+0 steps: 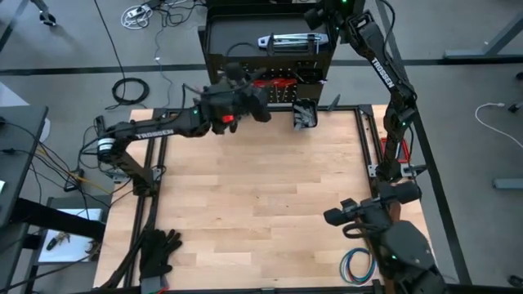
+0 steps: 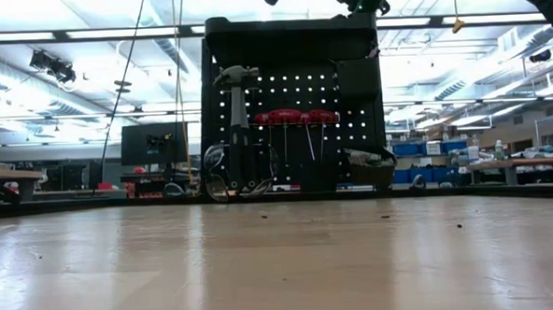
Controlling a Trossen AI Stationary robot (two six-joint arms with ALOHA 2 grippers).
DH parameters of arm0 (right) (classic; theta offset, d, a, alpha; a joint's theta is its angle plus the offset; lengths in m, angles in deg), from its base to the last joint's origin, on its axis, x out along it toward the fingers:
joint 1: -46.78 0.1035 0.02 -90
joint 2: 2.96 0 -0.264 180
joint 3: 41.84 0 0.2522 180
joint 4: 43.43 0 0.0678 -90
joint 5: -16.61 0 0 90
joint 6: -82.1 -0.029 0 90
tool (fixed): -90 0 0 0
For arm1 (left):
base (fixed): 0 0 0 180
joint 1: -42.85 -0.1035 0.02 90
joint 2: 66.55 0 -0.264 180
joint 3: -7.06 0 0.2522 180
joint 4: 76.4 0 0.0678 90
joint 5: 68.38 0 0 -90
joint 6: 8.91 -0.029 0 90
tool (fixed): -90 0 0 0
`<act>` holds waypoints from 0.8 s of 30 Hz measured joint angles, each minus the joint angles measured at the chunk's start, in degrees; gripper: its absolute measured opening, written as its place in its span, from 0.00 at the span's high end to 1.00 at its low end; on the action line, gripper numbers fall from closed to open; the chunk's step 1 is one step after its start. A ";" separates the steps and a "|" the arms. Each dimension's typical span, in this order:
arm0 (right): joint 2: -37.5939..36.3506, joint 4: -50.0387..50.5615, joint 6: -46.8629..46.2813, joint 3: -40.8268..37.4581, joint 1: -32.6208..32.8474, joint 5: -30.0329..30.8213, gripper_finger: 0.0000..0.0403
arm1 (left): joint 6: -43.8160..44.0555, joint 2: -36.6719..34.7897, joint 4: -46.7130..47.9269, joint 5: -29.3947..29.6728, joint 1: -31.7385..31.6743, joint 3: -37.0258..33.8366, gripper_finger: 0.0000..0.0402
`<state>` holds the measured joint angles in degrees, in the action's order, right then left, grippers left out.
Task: Hang tools onto peg board
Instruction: Put the C-clamp on the table
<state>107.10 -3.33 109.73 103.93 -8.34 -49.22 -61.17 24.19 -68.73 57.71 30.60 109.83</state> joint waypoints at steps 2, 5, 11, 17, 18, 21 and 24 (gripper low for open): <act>0.20 0.10 0.71 0.06 0.14 0.00 0.49 | -0.33 1.74 3.39 -0.48 -0.53 3.61 0.44; 0.57 0.52 2.88 0.04 0.22 0.01 0.49 | -3.63 4.61 5.63 0.30 -1.27 7.13 0.36; 0.55 1.13 5.42 0.05 0.45 -1.34 0.50 | -12.06 9.99 5.90 0.04 -3.32 12.54 0.22; 0.42 2.93 6.76 0.17 1.41 -4.66 0.52 | -16.53 14.55 6.25 -1.33 -7.63 18.49 0.20; 0.42 3.03 6.51 0.20 1.55 -5.64 0.52 | -16.36 15.07 6.57 -1.75 -8.29 19.59 0.21; 0.42 3.11 6.45 0.20 1.91 -7.06 0.53 | -14.67 16.23 10.70 -3.85 -10.05 23.00 0.22; 0.42 3.56 6.22 0.20 2.16 -9.42 0.54 | -13.15 16.63 13.57 -6.03 -11.03 24.89 0.24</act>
<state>107.51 0.23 115.95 104.13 -6.19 -58.64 -74.32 40.82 -55.16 51.68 19.57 134.72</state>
